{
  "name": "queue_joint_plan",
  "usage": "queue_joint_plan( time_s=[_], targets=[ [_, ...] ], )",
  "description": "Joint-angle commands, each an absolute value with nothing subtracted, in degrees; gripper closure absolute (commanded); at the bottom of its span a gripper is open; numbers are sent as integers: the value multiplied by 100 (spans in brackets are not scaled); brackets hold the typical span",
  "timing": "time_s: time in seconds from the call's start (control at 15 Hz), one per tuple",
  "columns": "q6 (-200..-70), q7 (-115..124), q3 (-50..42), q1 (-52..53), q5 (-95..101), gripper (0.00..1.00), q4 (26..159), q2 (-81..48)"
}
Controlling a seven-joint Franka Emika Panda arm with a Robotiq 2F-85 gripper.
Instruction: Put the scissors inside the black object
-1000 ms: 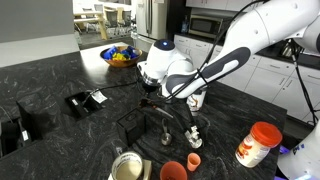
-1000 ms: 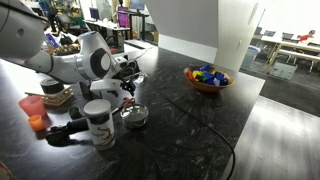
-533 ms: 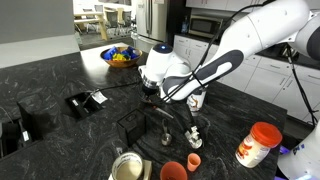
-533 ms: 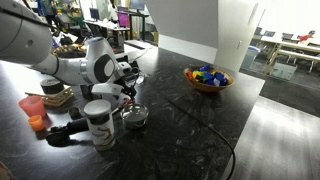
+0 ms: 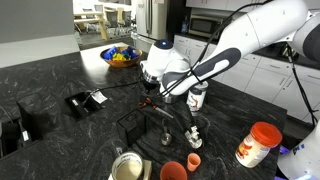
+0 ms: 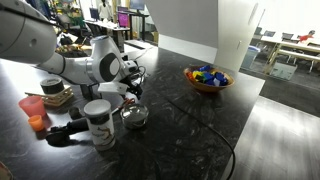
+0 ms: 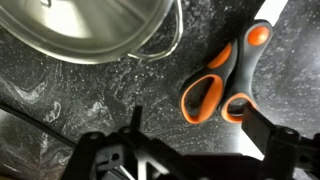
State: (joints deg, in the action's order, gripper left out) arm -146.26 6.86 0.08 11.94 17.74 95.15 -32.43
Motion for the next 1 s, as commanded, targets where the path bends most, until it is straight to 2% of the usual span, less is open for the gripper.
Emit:
queue_joint_plan(
  time_s=[0.0, 0.93],
  targets=[
    [-14602, 922, -217, 1324, 1850, 0, 9327, -3383],
    [-14362, 1212, -576, 1460, 2156, 0, 9119, -3478]
  ],
)
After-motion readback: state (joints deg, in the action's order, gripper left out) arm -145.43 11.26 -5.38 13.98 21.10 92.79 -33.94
